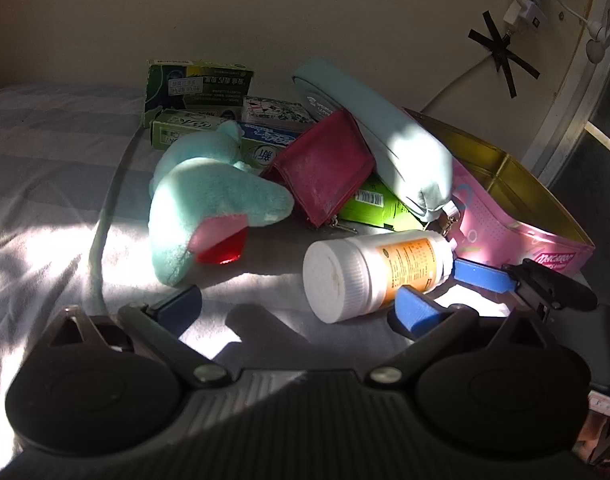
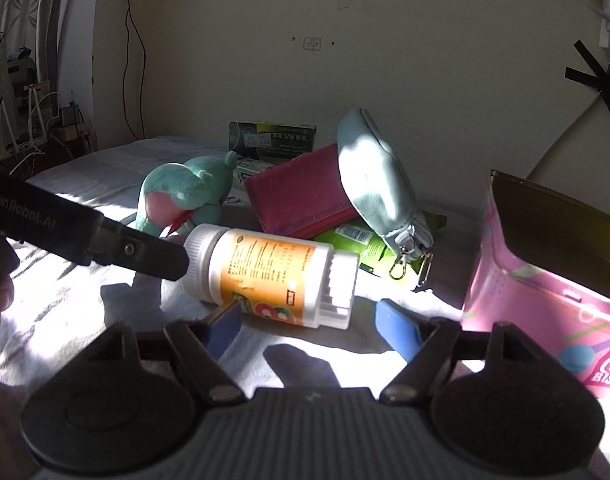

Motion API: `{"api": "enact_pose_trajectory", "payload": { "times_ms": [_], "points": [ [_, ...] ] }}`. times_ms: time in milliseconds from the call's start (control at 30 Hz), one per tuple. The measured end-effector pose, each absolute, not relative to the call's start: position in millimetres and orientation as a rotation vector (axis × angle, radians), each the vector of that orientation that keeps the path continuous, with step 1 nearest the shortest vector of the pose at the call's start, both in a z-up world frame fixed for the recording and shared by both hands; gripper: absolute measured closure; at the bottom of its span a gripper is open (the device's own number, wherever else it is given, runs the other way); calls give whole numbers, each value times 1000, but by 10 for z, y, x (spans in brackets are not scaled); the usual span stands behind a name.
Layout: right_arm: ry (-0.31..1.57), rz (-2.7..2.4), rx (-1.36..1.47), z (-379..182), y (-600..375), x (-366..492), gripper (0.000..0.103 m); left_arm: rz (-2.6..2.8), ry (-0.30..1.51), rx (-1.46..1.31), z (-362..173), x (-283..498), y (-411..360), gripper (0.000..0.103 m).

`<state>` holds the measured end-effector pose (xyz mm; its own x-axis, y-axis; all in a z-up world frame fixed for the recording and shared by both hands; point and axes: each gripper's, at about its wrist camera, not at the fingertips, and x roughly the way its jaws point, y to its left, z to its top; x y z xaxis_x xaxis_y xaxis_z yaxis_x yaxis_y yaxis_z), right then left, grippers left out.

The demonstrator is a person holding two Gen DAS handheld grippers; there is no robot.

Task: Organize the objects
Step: 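Move the left gripper toward the white vitamin bottle lying on its side, then close the left gripper around the white vitamin bottle, then carry the bottle into the pink biscuit tin and open the left gripper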

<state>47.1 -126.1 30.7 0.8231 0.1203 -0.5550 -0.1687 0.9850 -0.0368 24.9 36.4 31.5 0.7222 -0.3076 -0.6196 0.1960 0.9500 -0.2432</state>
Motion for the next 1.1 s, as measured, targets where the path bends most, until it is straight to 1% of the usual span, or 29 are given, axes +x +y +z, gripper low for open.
{"api": "enact_pose_trajectory", "payload": {
  "times_ms": [33, 67, 100, 133, 200, 233, 267, 300, 500, 600, 700, 733, 800, 833, 900, 933, 1000, 1033, 1067, 1100],
  "points": [
    [605, 168, -72, 304, -1277, 526, 14, -284, 710, -154, 313, 291, 318, 0],
    [620, 187, -56, 308, -1296, 585, 12, -286, 711, -144, 309, 333, 274, 0],
    [625, 197, -45, 312, -1310, 635, 12, -291, 721, -140, 299, 401, 229, 3],
    [629, 203, -39, 314, -1319, 684, 12, -299, 727, -140, 291, 437, 199, 10],
    [641, 220, -18, 299, -1346, 786, 13, -343, 757, -143, 258, 536, 157, 19],
    [649, 245, 4, 293, -1366, 817, 18, -364, 767, -137, 239, 567, 125, 32],
    [655, 269, 17, 287, -1373, 834, 22, -383, 775, -134, 223, 590, 95, 38],
    [652, 272, 18, 284, -1363, 818, 19, -381, 774, -125, 228, 590, 69, 38],
    [539, 249, -43, 361, -1365, 593, 19, -357, 689, 13, 400, 444, -157, 38],
    [536, 255, -52, 409, -1360, 520, 18, -352, 682, 47, 470, 358, -194, 36],
    [553, 297, -33, 440, -1403, 415, 19, -361, 708, 35, 465, 322, -147, 32],
    [553, 301, -31, 453, -1420, 410, 18, -351, 707, 37, 468, 318, -133, 28],
    [553, 290, -28, 472, -1463, 429, 11, -322, 692, 52, 492, 349, -114, 24],
    [559, 284, -21, 470, -1487, 465, 9, -311, 691, 48, 502, 385, -106, 20],
    [591, 279, 2, 442, -1525, 568, 9, -336, 708, 18, 499, 477, -102, 20],
    [611, 281, 13, 417, -1534, 630, 10, -358, 717, 2, 481, 517, -109, 19],
    [668, 314, 64, 339, -1560, 739, 22, -389, 751, -27, 424, 585, -146, 29],
    [672, 305, 71, 326, -1568, 761, 27, -368, 750, -14, 405, 575, -185, 31],
    [656, 296, 65, 346, -1571, 735, 34, -358, 742, -3, 411, 539, -218, 32],
    [638, 290, 66, 383, -1596, 691, 38, -358, 735, -3, 436, 510, -233, 32]
  ]
}}
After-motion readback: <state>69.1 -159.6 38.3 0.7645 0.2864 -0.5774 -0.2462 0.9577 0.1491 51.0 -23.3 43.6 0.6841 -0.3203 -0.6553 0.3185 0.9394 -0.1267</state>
